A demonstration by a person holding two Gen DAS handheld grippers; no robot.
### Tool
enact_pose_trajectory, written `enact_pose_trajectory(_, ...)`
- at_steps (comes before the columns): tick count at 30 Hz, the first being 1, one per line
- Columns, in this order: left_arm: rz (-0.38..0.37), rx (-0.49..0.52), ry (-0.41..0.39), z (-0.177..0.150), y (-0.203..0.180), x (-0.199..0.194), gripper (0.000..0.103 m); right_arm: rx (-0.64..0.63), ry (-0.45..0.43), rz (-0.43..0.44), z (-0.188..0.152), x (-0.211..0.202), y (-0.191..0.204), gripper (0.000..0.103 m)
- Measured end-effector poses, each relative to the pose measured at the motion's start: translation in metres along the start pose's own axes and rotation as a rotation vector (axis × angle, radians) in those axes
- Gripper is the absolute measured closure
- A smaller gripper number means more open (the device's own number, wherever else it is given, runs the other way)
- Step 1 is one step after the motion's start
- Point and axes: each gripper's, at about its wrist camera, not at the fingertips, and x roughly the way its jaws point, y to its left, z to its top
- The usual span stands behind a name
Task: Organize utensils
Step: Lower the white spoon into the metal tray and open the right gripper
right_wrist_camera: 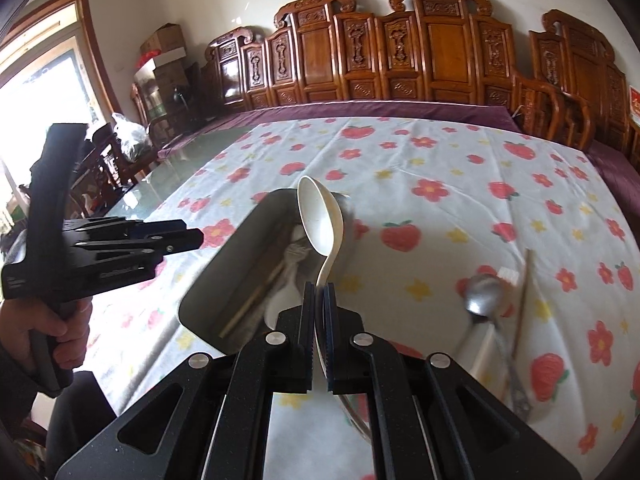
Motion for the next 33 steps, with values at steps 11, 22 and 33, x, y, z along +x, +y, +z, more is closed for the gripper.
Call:
enact_pose_trajectory(11, 0.001, -0.03, -0.068, 0.002, 0.036, -0.036, 0.073, 0.05, 0.071, 0.008, 0.024, 0.049, 0.035, 0.098)
enact_pose_trajectory(22, 0.0, -0.051, -0.104, -0.001, 0.062, -0.058, 0.072, 0.157, 0.15, -0.016, 0.037, 0.096, 0.045, 0.098)
enact_pose_trajectory(33, 0.018, -0.072, -0.111, -0.007, 0.079, -0.064, 0.072, 0.243, 0.214, 0.037, 0.032, 0.123, 0.048, 0.095)
